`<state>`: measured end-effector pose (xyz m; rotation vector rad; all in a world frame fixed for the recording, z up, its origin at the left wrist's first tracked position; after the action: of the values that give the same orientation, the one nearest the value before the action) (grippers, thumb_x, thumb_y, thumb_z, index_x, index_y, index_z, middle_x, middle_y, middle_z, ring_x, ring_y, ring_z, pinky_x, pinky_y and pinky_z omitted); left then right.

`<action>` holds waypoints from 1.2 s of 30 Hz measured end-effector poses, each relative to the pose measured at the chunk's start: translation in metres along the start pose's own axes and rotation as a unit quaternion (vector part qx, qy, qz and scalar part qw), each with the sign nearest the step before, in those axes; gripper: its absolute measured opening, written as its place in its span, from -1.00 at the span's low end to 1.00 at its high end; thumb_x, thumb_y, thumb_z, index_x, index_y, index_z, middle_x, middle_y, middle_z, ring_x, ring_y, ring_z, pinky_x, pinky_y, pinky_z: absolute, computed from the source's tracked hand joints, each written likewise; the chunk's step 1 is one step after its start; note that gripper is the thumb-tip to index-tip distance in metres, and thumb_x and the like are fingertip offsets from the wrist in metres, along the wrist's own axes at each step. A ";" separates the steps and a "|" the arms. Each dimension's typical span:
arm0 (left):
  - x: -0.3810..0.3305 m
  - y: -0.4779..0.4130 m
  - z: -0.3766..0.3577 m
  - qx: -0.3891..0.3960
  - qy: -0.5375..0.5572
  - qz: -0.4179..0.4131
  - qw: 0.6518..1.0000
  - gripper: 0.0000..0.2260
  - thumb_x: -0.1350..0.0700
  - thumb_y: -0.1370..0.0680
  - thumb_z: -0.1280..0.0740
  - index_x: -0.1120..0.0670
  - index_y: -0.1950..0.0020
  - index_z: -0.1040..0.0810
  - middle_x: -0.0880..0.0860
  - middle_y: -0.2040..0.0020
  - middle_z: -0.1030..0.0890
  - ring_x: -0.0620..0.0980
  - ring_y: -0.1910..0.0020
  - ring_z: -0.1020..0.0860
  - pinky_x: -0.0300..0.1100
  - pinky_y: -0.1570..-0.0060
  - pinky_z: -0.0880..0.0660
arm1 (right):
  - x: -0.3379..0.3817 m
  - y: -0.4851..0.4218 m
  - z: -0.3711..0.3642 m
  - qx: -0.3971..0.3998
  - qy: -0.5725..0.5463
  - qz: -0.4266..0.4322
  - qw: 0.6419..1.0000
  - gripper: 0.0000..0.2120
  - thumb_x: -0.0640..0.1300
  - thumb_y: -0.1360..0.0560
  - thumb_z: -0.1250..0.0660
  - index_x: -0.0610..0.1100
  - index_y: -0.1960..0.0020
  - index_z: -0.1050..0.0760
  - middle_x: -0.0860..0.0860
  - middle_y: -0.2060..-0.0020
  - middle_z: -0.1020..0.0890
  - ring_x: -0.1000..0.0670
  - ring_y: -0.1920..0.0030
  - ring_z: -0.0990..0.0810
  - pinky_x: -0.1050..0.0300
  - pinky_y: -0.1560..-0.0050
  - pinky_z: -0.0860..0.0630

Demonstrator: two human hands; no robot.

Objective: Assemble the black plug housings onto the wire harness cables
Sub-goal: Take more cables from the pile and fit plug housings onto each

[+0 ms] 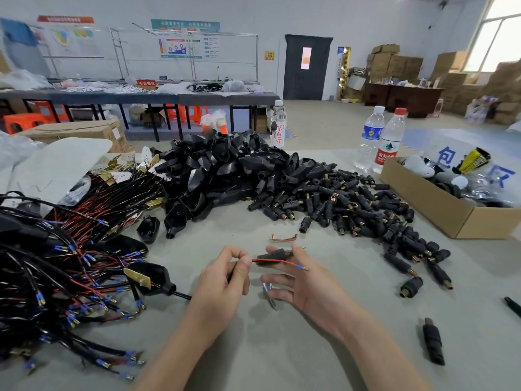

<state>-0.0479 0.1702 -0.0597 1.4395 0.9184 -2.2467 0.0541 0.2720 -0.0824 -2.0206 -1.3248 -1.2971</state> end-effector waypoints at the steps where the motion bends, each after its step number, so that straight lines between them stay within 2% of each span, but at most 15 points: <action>1: 0.000 0.000 -0.001 0.002 -0.004 -0.004 1.000 -0.87 -0.07 -0.65 -0.20 -0.09 0.05 -0.46 -0.04 0.42 -0.49 -0.10 0.48 -0.31 -0.14 0.42 -0.27 | 0.002 -0.001 0.002 -0.010 -0.005 0.014 1.000 -0.51 0.16 -0.52 -0.27 -0.18 -0.24 -0.59 -0.17 -0.10 -0.69 -0.11 0.12 -0.67 0.05 0.18 -0.62; 2: -0.002 0.000 -0.001 -0.002 -0.019 -0.013 1.000 -0.87 -0.09 -0.63 -0.21 -0.10 0.06 -0.46 -0.06 0.40 -0.50 -0.11 0.47 -0.33 -0.14 0.40 -0.30 | 0.004 -0.001 0.004 -0.022 -0.010 0.029 0.999 -0.53 0.13 -0.50 -0.31 -0.19 -0.22 -0.60 -0.18 -0.08 -0.69 -0.11 0.16 -0.66 0.05 0.18 -0.62; 4: -0.009 0.001 0.001 -0.025 -0.083 -0.049 0.995 -0.93 -0.10 -0.59 -0.23 -0.15 0.03 -0.47 -0.14 0.32 -0.53 -0.15 0.41 -0.43 -0.16 0.35 -0.38 | 0.004 -0.001 0.007 -0.039 -0.017 0.049 0.998 -0.63 0.01 -0.60 -0.26 -0.21 -0.24 -0.58 -0.21 -0.04 -0.69 -0.09 0.17 -0.66 0.08 0.15 -0.64; 6: -0.019 0.004 -0.002 -0.027 -0.151 -0.091 0.984 -0.93 -0.10 -0.58 -0.25 -0.22 -0.05 -0.48 -0.19 0.10 -0.54 -0.16 0.22 -0.53 -0.17 0.25 -0.49 | 0.002 -0.001 0.010 -0.054 -0.019 0.055 0.997 -0.69 -0.07 -0.66 -0.18 -0.23 -0.26 -0.55 -0.22 -0.01 -0.70 -0.09 0.12 -0.69 0.11 0.09 -0.65; 8: -0.025 0.007 -0.006 -0.018 -0.210 -0.119 0.970 -0.86 -0.17 -0.57 -0.23 -0.26 -0.11 -0.49 -0.22 -0.04 -0.49 -0.21 0.11 -0.52 -0.14 0.21 -0.54 | 0.002 -0.001 0.008 -0.055 -0.018 0.059 0.997 -0.70 -0.09 -0.66 -0.19 -0.22 -0.25 -0.55 -0.23 -0.05 -0.69 -0.10 0.07 -0.69 0.10 0.01 -0.65; 14: -0.029 0.007 -0.006 -0.021 -0.233 -0.135 0.963 -0.79 -0.24 -0.55 -0.21 -0.23 -0.09 -0.52 -0.23 -0.07 -0.44 -0.20 -0.04 -0.50 -0.07 0.15 -0.55 | 0.000 0.003 -0.005 -0.016 0.011 0.054 0.998 -0.71 -0.14 -0.68 -0.14 -0.28 -0.24 -0.52 -0.15 0.06 -0.72 -0.07 0.06 -0.72 0.13 0.06 -0.64; 19: -0.037 0.007 -0.004 -0.021 -0.162 -0.154 0.974 -0.88 -0.11 -0.59 -0.25 -0.11 0.06 -0.52 -0.17 0.02 -0.51 -0.09 0.00 -0.54 -0.11 0.07 -0.50 | -0.001 -0.002 0.004 -0.061 0.042 0.064 0.995 -0.70 -0.12 -0.69 -0.12 -0.25 -0.16 -0.58 -0.18 0.03 -0.71 -0.08 0.09 -0.70 0.10 0.06 -0.65; 23: -0.037 0.005 -0.002 -0.009 -0.108 -0.135 0.985 -0.81 -0.10 -0.64 -0.19 -0.10 0.13 -0.48 -0.13 0.07 -0.53 -0.08 0.08 -0.54 -0.26 0.08 -0.43 | 0.002 -0.003 0.013 -0.091 0.053 0.086 0.991 -0.69 -0.10 -0.69 -0.11 -0.22 -0.15 -0.58 -0.18 0.01 -0.72 -0.04 0.13 -0.69 0.19 0.13 -0.61; 25: -0.033 0.006 -0.005 0.008 -0.093 -0.111 0.989 -0.75 -0.11 -0.65 -0.16 -0.06 0.15 -0.49 -0.11 0.08 -0.52 -0.11 0.17 -0.50 -0.34 0.15 -0.37 | 0.005 -0.003 0.018 -0.105 0.049 0.097 0.988 -0.69 -0.09 -0.69 -0.11 -0.21 -0.13 -0.59 -0.20 0.02 -0.71 -0.04 0.15 -0.69 0.18 0.14 -0.61; 27: -0.027 0.005 -0.005 0.011 -0.051 -0.074 0.996 -0.71 -0.07 -0.62 -0.21 -0.01 0.27 -0.47 -0.08 0.08 -0.53 -0.14 0.24 -0.46 -0.37 0.19 -0.34 | 0.009 -0.002 0.021 -0.118 0.039 0.107 0.986 -0.69 -0.11 -0.69 -0.10 -0.20 -0.09 -0.60 -0.19 0.06 -0.72 -0.03 0.20 -0.69 0.18 0.17 -0.61; 31: -0.016 0.003 -0.002 0.015 0.033 -0.005 0.999 -0.71 0.07 -0.54 -0.29 0.06 0.38 -0.44 -0.07 0.09 -0.57 -0.08 0.23 -0.49 -0.28 0.15 -0.40 | 0.011 -0.001 0.024 -0.126 0.022 0.111 0.986 -0.69 -0.12 -0.69 -0.10 -0.20 -0.07 -0.60 -0.16 0.15 -0.73 0.00 0.27 -0.67 0.21 0.21 -0.61; 36: -0.016 0.004 -0.006 0.045 0.029 0.004 0.999 -0.63 0.23 -0.55 -0.32 0.03 0.43 -0.36 -0.09 0.13 -0.58 -0.17 0.23 -0.47 -0.38 0.17 -0.33 | 0.010 -0.003 0.025 -0.128 -0.002 0.104 0.986 -0.69 -0.13 -0.69 -0.11 -0.23 -0.08 -0.59 -0.15 0.19 -0.72 0.02 0.34 -0.64 0.22 0.25 -0.60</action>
<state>-0.0342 0.1701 -0.0485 1.5517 0.8365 -2.2774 0.0649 0.2965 -0.0866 -2.2614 -0.9574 -1.4247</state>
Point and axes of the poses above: each hand's wrist, its own y-axis away from the middle knuckle, its own z-axis out of the back of the hand, x = y × z, the point moved 9 cm from there along -y, towards the middle knuckle
